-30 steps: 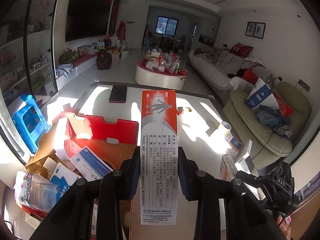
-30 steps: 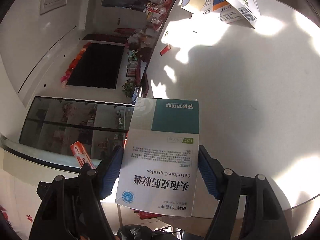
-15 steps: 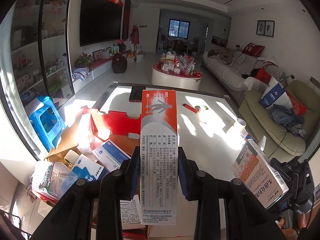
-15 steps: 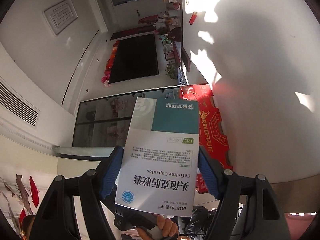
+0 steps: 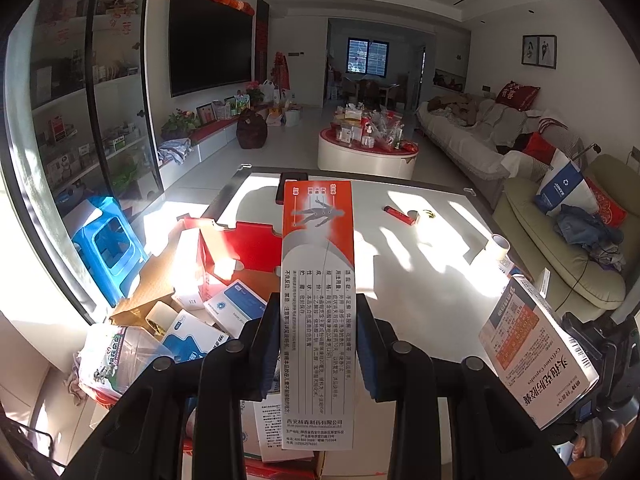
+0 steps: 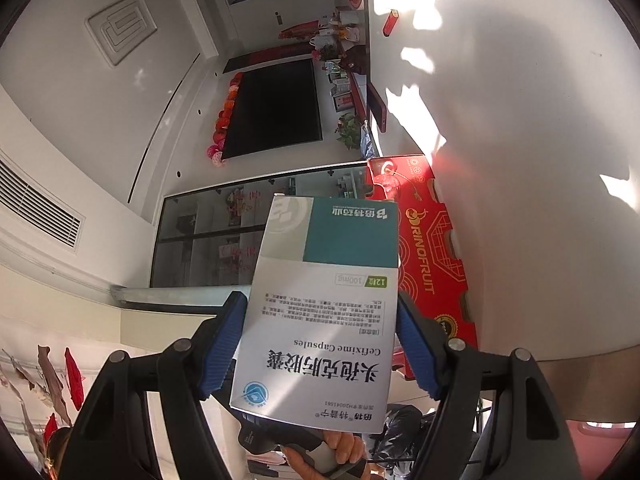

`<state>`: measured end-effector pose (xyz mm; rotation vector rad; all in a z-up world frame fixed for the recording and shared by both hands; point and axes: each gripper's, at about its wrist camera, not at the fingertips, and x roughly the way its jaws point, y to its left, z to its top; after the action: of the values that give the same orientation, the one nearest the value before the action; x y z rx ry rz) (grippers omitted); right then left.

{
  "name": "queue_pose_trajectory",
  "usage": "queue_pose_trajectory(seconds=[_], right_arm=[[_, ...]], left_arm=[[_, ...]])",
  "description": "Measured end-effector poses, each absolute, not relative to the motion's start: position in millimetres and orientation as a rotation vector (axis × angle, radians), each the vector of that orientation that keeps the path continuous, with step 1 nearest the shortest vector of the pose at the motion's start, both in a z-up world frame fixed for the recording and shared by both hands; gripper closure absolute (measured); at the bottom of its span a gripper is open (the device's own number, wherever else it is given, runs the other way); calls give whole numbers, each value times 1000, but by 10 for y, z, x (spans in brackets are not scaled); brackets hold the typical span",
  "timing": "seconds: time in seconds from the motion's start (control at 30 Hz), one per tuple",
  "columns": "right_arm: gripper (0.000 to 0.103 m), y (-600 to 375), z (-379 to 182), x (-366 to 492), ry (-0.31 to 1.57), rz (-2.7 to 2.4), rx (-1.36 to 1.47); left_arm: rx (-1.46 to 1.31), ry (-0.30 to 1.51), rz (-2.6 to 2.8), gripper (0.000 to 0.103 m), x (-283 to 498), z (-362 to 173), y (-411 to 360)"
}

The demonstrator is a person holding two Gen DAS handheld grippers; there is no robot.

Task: Organize objects
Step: 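Carry the red-and-white box and cefixime box toward the tray with both tools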

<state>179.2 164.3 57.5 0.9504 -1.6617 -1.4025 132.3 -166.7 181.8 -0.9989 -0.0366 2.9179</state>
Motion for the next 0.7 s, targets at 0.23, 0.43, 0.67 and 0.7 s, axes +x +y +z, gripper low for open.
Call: queue_pose_trajectory(seconds=[0.23, 0.43, 0.67, 0.7], right_arm=[[30, 1589, 574, 1779, -1652, -1387, 951], [29, 1554, 547, 1782, -1650, -1376, 961], [29, 1528, 549, 1799, -1641, -1372, 972], [29, 1527, 551, 1804, -1642, -1373, 972]], left_arm=[[-1028, -40, 2950, 67, 1306, 1765, -1794], [-1068, -56, 2976, 67, 1292, 1709, -1928], [-1080, -51, 2978, 67, 1289, 1682, -1960], [-1081, -52, 2978, 67, 1289, 1681, -1961]])
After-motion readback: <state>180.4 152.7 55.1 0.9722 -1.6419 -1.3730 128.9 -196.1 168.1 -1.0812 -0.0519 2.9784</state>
